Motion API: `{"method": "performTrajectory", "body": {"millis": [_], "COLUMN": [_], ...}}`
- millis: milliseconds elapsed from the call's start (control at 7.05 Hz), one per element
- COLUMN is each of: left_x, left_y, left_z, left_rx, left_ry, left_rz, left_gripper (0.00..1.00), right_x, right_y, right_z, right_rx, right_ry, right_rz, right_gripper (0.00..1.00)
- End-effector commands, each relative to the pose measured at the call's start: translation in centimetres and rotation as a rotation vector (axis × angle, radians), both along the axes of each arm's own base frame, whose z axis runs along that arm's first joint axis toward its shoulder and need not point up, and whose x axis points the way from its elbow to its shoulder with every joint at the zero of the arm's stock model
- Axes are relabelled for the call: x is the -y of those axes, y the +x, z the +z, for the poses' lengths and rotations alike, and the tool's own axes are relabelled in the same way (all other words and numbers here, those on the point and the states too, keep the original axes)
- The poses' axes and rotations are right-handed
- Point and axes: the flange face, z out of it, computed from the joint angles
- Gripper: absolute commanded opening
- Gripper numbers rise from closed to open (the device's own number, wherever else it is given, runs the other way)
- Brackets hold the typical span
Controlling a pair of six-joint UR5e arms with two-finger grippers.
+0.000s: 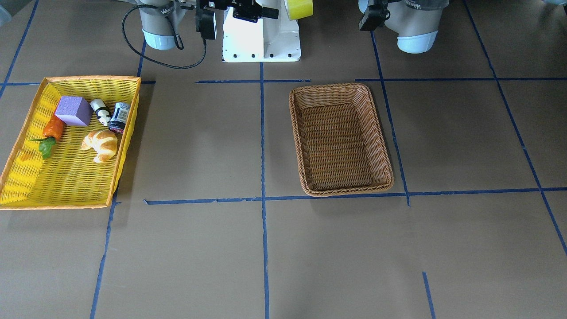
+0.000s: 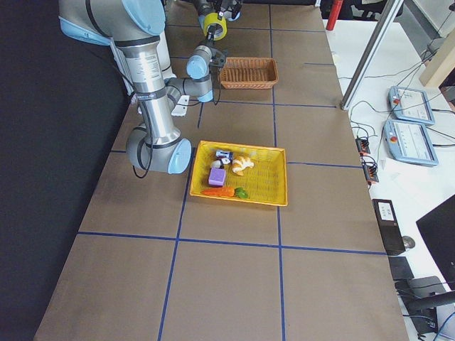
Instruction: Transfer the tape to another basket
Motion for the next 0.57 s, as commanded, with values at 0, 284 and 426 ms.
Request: {"method": "performTrajectory", "body": {"millis": [0, 284, 426], "left_x": [2.3, 4.8, 5.1], "left_y": [-2.5, -2.8, -2.1], "left_z": [1.0, 1.0, 1.3], "left_rx": [0.084, 0.261, 0.326], "left_ry": [0.043, 0.005, 0.029], "left_rz": [-0.017, 0.015, 0.011], "left_gripper": [0.01, 0.01, 0.01], "right_x": [0.9, 7.4, 11.3], "right_y": [0.4, 3.4, 6.2], "right_z": [0.7, 1.2, 1.4], "right_rx": [-0.03, -0.231, -0.382], "right_ry": [0.021, 0.049, 0.102], "right_rz": [0.03, 0.039, 0.025], "right_gripper": [0.99, 0.99, 0.99]}}
